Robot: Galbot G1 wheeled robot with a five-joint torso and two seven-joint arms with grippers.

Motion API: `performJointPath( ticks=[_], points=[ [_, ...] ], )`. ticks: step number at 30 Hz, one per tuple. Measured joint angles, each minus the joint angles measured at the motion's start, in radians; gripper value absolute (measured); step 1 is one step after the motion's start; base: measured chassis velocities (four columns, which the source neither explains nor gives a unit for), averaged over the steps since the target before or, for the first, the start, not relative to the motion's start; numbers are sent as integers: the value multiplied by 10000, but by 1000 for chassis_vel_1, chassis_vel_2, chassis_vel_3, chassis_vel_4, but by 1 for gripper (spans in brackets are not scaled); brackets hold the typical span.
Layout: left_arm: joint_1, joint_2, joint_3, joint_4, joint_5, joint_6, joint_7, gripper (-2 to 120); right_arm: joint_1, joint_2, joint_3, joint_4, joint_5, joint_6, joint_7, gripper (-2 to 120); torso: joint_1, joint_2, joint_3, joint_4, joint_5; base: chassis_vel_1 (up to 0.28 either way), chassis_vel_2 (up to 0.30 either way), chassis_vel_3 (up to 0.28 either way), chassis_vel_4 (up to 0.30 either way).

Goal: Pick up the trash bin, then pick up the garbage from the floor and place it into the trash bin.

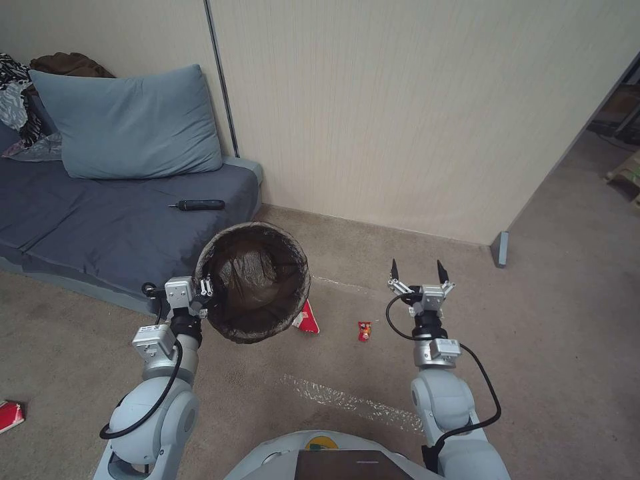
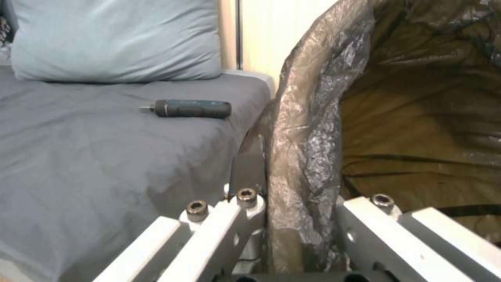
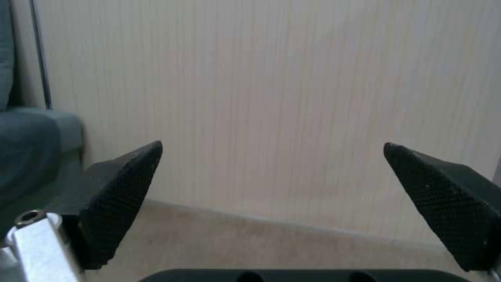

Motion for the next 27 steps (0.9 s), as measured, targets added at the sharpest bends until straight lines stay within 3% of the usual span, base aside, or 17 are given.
performJointPath(
  ticks=[9, 20, 27],
  points=[
    [-70, 8, 78, 189, -28, -12, 126, 3, 335, -1162, -939, 374, 1804, -3049, 622, 100, 0, 0, 0, -3, 0, 0, 0, 0, 0],
    [-51, -97, 89, 493, 133, -143, 159, 3, 754, -1901, -1968, -45, 3994, -5158, 1277, 100, 0, 0, 0, -2, -1, 0, 0, 0, 0],
    [-36, -106, 100, 517, 226, -146, 159, 3, 1005, -1987, -2690, -861, 4276, -5657, 1496, 100, 0, 0, 0, -3, 0, 0, 0, 0, 0]
  ],
)
